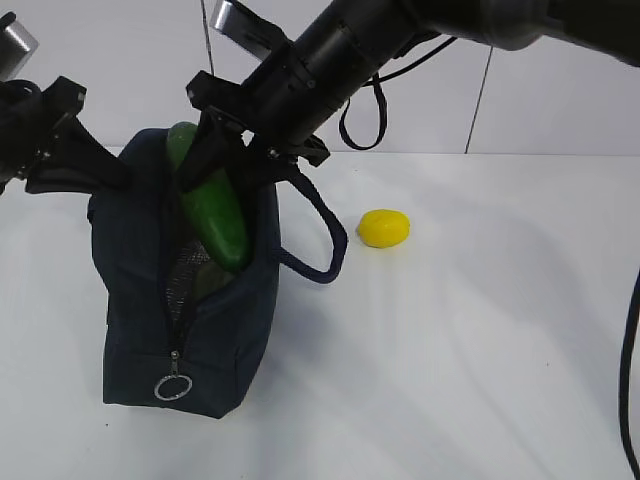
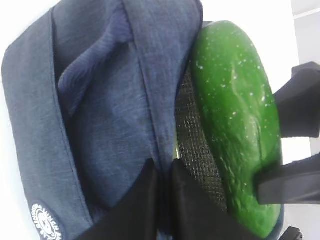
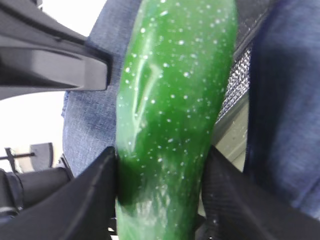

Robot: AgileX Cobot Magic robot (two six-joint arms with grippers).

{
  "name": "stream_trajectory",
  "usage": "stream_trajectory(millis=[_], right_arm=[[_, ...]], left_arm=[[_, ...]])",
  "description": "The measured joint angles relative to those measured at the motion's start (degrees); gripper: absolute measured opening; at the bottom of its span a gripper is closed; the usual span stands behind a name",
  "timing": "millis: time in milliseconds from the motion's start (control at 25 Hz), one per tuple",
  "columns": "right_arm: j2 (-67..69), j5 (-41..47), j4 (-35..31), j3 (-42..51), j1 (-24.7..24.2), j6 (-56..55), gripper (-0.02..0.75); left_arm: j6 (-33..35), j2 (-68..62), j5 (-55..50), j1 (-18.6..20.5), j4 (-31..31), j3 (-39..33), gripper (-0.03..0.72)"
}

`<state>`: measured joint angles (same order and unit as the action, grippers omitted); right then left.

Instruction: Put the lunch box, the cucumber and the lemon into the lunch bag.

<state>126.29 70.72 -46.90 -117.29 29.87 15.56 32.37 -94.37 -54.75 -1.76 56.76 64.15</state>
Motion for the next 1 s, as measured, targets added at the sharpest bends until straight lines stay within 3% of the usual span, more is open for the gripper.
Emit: stream_trajectory(millis=[240,680,880,1000], right_arm=[[0.1,0.0,-0.1,0.0,0.0,3.3,0.453],[0.1,0.0,-1.6,0.0,0.2,17.0,0.457],[0.7,-0.1,-1.3,0.0,0.2,4.6,0.449],[0.8,-0.1,-0.5,0.0,0.2,2.5,0.446]], left_arm=[[0.0,0.0,-0.1,0.0,-0.1,0.0,0.009],[0.0,0.0,-0.3,0.0,-0.1,0.0,0.009],[0.0,0.0,-0.3,0.0,-0.1,0.0,0.009],[0.0,0.0,-0.5,0.0,-0.1,0.0,0.009]])
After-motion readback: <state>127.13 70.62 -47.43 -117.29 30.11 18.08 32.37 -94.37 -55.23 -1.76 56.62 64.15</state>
